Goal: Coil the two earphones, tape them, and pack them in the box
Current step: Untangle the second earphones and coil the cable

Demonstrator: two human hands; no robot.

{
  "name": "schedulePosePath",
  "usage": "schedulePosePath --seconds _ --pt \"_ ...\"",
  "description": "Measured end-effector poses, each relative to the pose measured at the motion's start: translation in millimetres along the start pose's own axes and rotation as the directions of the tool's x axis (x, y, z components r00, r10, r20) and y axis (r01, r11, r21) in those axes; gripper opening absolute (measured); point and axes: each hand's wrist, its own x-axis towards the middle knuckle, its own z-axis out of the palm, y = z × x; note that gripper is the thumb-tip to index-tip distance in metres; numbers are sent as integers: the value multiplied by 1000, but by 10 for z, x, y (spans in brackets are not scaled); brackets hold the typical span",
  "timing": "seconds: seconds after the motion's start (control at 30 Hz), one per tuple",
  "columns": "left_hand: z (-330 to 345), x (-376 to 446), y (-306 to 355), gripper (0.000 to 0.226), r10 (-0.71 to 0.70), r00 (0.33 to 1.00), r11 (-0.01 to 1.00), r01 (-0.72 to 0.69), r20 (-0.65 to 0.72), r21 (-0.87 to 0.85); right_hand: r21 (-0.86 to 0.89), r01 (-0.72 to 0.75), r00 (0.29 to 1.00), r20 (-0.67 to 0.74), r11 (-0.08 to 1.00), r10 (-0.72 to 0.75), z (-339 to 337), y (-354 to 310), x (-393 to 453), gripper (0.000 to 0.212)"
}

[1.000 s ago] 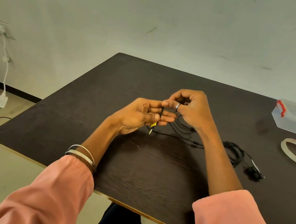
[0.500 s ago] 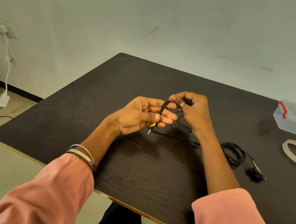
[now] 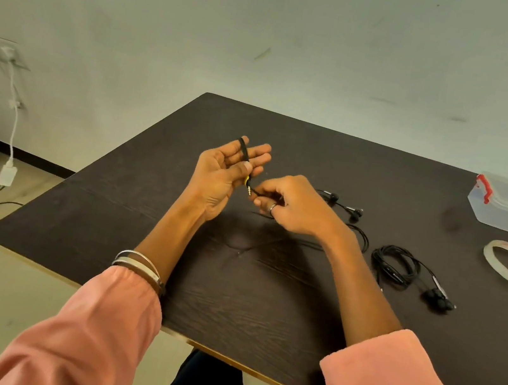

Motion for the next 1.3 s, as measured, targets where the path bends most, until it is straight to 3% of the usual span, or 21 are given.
schedulePosePath --seconds 0.07,0.17,0.33,0.43,0.6,0.7,0.93,1.07,1.17,1.3 --pt "2 7 -7 45 1 1000 998 -1 7 65 -18 -10 997 -76 1000 8 -70 25 -15 14" --pt "17 8 -24 45 -11 999 980 0 50 197 192 -53 981 -172 980 87 -148 73 -48 10" --pt "100 -53 -79 47 -100 956 856 -59 276 513 552 -90 958 -178 829 223 -193 45 -70 7" --pt "110 -76 -89 42 -180 905 821 -77 384 566 704 -37 930 -236 710 283 -246 36 -93 7" --pt "118 -91 -75 39 -239 864 792 -90 443 603 778 -23 878 -284 628 385 -283 121 -92 10" --pt "120 -90 -68 41 -233 873 784 -91 428 614 761 -50 868 -287 647 405 -271 144 -96 12" --pt "143 -106 -46 33 -262 889 906 92 376 412 487 -8 828 -487 874 278 -248 221 -74 11" --pt "172 -105 -53 32 -224 922 964 162 315 211 434 -30 805 -524 900 279 -135 365 -22 5" --pt "164 -53 -37 31 -162 964 987 161 211 19 381 -133 846 -437 915 305 -26 380 15 6" --pt "60 30 7 30 -61 998 986 56 -24 -158 343 -252 928 -181 905 326 53 212 36 14"
